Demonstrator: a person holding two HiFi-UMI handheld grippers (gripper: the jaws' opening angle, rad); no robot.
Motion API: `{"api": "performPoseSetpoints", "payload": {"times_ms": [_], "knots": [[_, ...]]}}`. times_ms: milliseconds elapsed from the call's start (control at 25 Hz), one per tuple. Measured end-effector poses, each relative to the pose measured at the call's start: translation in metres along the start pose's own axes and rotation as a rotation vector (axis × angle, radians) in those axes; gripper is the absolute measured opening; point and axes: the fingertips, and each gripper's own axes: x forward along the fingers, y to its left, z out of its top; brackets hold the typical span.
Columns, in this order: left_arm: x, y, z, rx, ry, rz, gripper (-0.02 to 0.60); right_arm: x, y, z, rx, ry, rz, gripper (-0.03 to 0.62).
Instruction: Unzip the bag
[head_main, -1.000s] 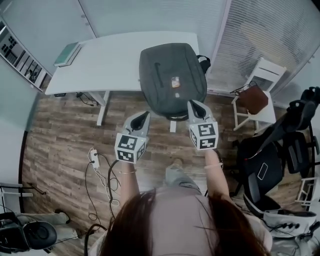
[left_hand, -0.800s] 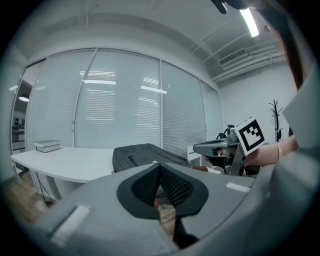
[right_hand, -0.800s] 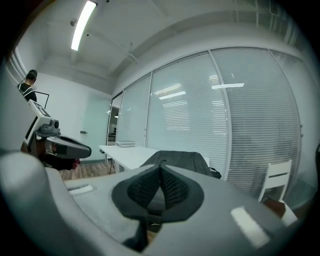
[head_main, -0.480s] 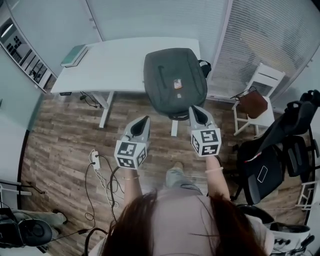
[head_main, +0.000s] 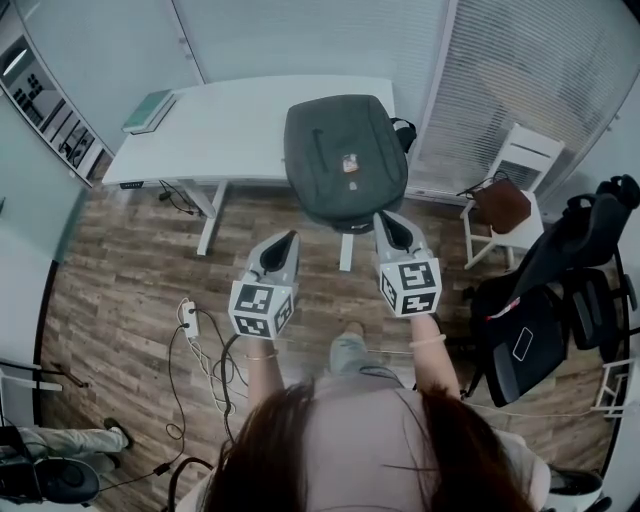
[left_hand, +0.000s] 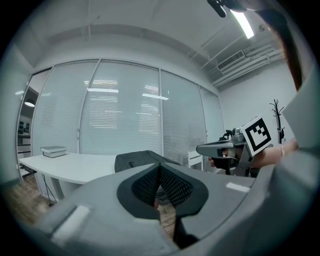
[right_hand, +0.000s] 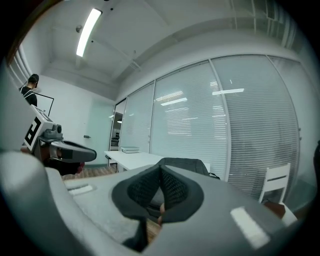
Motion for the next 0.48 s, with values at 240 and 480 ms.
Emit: {"api": "performPoseSetpoints", "payload": {"times_ms": [240,480], "knots": [[-0.007,-0.015,0.001,0.026,0.002,-0.01,0.011,-0.011,0.007,0.001,-0.027,-0.006,0.004,0.003],[-0.011,-0.026,0.001,0.04,0.007,-0.019,0.011,-0.022,0.008,0.001,-0.035,-0.002,0.0,0.003]]}}
